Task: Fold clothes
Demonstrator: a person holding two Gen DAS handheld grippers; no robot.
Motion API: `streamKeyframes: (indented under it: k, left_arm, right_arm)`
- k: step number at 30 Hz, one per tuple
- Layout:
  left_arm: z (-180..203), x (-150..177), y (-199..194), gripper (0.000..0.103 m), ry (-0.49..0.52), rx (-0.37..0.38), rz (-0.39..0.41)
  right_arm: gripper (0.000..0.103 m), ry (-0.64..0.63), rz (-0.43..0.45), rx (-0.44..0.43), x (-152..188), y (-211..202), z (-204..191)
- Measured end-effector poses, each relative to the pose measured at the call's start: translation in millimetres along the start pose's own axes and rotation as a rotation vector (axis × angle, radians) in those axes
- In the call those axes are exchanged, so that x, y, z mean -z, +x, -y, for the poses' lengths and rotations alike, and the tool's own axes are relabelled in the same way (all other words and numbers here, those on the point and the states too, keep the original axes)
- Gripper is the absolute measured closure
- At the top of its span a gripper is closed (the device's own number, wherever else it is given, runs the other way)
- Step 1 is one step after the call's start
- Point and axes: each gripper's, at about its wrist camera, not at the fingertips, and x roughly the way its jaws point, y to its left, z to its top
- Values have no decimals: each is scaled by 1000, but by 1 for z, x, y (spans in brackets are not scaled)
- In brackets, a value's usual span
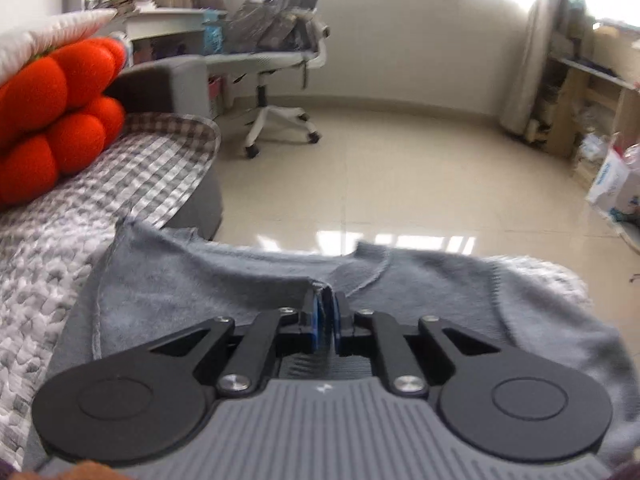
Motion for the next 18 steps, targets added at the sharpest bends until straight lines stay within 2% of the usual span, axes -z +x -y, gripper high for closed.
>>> streamKeyframes:
  k: [2,6,9,11,13,15,18]
  left_arm:
    - [0,-1,-1,32,-1,0,4]
    - [1,-2,-2,32,0,-1,2]
    - [5,-1,-6,32,9,-7,5]
    - [7,-1,-9,32,16,-11,8]
    - [9,0,-13,32,27,-22,11]
    - [8,1,-18,32,29,-25,14]
    - [4,3,-25,32,27,-27,11]
  right_arm:
    - [91,-3,21,-32,4,-11,-2]
    - [91,-75,10,-226,23,-40,-17]
    - [91,-144,-77,-375,44,-51,-32]
    - [91,-195,-109,-383,59,-52,-42]
    - [90,-247,-69,-334,63,-62,-50]
    - [87,-232,-57,-365,63,-77,-49]
    - [87,-251,-89,-531,72,-101,-48]
